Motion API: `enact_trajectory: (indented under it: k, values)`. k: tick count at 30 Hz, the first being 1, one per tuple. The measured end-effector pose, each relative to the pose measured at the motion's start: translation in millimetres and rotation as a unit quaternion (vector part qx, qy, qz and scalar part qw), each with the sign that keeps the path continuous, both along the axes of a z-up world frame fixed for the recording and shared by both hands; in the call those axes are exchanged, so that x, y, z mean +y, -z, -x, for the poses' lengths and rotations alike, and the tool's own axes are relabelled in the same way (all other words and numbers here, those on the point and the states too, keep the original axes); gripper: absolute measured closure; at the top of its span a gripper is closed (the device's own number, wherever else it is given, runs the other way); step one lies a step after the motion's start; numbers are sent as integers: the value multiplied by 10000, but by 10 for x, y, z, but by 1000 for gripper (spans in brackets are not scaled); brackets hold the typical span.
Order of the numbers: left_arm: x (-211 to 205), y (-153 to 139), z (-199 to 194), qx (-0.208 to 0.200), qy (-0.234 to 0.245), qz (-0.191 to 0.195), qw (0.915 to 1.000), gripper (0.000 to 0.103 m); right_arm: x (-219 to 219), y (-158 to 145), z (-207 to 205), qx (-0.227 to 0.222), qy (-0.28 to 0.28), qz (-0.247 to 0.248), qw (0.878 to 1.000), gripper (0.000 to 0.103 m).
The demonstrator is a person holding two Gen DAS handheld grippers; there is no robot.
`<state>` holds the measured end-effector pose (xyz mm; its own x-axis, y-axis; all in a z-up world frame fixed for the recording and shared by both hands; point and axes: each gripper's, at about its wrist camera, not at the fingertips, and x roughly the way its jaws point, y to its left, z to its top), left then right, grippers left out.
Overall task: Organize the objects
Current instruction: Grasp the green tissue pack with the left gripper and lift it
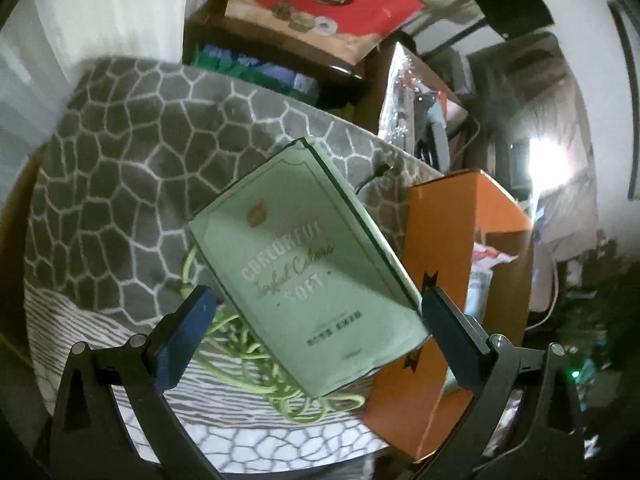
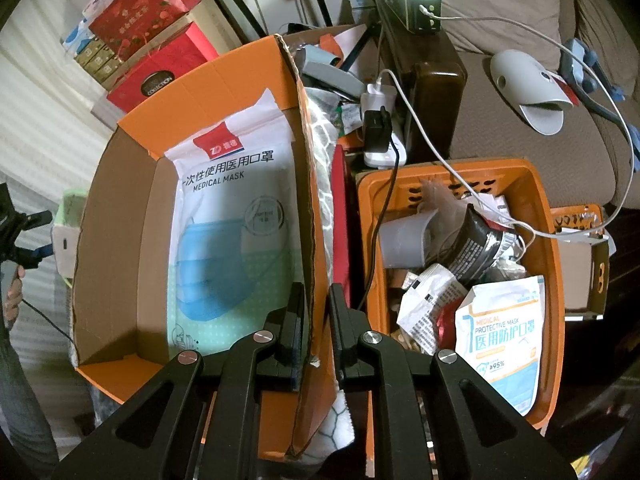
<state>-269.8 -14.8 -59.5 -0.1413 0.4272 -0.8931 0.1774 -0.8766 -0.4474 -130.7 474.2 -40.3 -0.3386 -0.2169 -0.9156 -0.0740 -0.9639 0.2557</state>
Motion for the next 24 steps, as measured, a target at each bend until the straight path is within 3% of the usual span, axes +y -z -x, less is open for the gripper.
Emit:
enact_trajectory:
  k: [6, 12, 17, 24]
  values:
    - [17, 131, 94, -356, -450, -71, 9983, 0, -11, 2, 6, -11, 9, -15, 10000, 91]
    - [41, 262, 202, -664, -613, 184, 9957, 0, -9, 12, 9, -12, 12, -18, 10000, 91]
    - [167, 439, 227, -771, -378, 476, 9952, 0, -4, 19, 9, -14, 16, -15, 10000, 90]
    - [260, 395, 169, -217, -19, 642, 9977, 5, -1, 24, 9, -13, 11, -23, 10000, 90]
